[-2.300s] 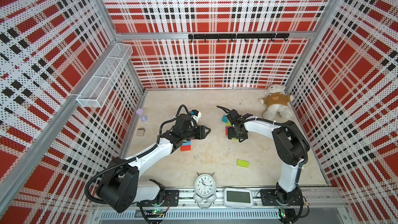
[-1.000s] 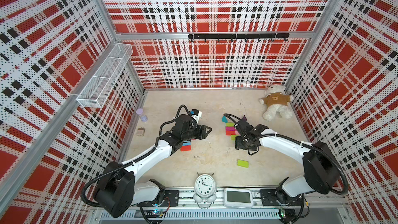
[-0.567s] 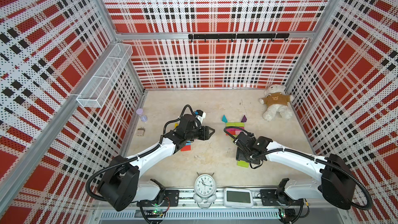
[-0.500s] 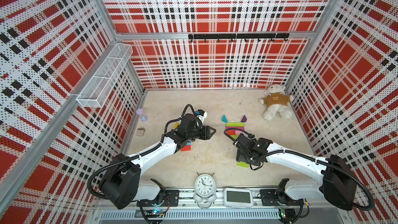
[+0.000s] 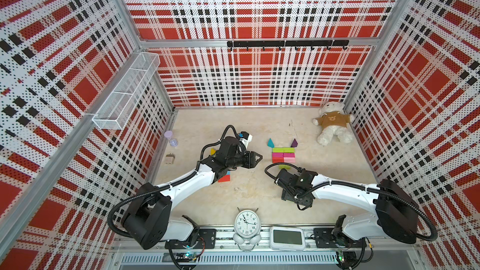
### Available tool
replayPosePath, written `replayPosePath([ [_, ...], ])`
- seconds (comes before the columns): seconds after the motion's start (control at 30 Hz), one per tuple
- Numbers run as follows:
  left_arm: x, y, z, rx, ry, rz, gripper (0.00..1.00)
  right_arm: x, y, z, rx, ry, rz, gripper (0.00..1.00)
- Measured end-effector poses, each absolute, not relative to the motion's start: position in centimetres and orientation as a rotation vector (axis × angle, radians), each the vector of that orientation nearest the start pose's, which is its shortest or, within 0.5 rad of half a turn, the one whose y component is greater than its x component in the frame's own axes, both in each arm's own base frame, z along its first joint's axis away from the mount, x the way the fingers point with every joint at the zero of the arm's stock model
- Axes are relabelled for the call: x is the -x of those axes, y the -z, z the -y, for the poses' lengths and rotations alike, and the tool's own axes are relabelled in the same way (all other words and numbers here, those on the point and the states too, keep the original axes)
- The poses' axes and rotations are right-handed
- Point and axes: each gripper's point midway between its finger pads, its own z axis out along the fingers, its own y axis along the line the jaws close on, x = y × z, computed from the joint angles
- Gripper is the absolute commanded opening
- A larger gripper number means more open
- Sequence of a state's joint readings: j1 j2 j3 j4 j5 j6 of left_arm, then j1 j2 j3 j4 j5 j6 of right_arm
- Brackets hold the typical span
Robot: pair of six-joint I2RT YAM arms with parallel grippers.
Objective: Assemble a carrot with building blocks
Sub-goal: Pick up the building block from the center of the board.
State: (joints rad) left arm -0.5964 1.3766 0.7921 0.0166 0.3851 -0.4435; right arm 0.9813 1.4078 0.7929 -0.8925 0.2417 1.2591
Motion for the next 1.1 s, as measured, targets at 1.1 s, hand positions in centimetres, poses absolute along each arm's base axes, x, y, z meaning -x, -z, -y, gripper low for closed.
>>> replayPosePath([
  [1.1,-29.9,-15.4,28.1,-0.408,0.999,-2.243,0.51,-16.3,-1.5,-17.2,-0.369,0.014,-2.914,0.71],
])
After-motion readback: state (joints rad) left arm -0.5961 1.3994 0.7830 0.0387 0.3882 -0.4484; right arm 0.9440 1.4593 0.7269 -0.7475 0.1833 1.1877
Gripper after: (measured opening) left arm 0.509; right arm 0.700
